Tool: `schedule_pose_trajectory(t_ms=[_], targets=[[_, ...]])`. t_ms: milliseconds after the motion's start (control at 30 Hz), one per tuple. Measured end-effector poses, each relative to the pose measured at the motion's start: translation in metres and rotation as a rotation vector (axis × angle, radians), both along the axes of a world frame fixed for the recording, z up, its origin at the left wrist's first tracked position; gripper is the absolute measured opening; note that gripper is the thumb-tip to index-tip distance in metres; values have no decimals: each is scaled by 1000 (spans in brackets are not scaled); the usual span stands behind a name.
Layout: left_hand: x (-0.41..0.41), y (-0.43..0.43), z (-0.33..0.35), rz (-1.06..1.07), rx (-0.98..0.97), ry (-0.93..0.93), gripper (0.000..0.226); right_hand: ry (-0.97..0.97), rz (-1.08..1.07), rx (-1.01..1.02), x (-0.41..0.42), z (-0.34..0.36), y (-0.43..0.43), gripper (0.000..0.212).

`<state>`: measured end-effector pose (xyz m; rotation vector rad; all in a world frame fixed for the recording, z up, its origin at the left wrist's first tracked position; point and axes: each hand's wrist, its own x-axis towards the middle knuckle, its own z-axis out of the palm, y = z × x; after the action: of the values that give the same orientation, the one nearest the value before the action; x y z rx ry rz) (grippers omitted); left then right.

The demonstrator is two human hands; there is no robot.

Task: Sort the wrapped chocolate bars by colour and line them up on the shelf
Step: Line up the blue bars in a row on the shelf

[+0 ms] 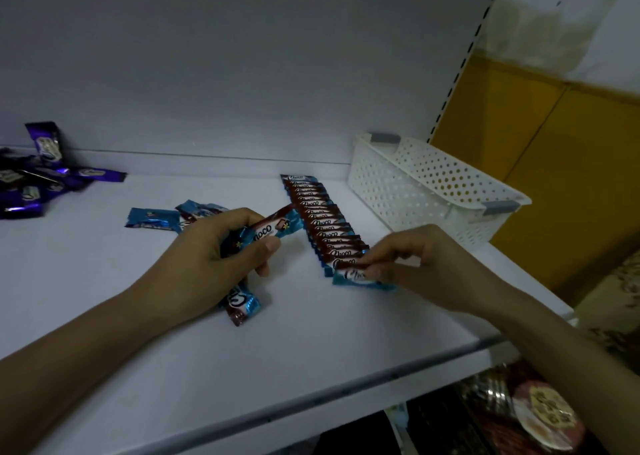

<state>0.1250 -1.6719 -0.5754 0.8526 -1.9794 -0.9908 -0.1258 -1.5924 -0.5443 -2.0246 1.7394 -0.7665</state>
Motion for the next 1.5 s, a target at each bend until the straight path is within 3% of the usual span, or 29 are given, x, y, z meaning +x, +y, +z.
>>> schedule_pose_trajectory(t_ms=[200, 367, 733, 800, 933, 1000, 1067, 1233, 1400, 1500], targets=[[1, -3, -3, 13, -3, 1, 28, 66, -54, -55, -4, -9, -3, 14], [1, -2, -3, -29, -25, 34, 29, 264, -31, -151, 1, -9, -10, 16], [2, -3, -6, -20, 0, 5, 36, 486, -19, -254, 2, -11, -13, 14], [2, -4, -7, -20, -11, 6, 31, 441, -34, -276, 6, -9, -13, 20], [2, -2, -5, -65, -45, 11, 22, 22, 27, -226, 36, -4, -14, 30], [2, 0, -3, -96, -69, 13, 25, -86, 58, -154, 52, -3, -19, 35], [2, 1, -3, -95, -81, 15, 26, -49, 74, -124, 63, -4, -24, 38], [3, -1, -6, -58, -93, 14, 25, -97, 121, -154, 64, -5, -30, 12], [2, 0, -4, -82, -197, -91, 18, 4, 115, -150, 54, 1, -25, 8], [3, -1, -5, -55, -164, -61, 20, 34, 73, -163, 38, 7, -16, 19]])
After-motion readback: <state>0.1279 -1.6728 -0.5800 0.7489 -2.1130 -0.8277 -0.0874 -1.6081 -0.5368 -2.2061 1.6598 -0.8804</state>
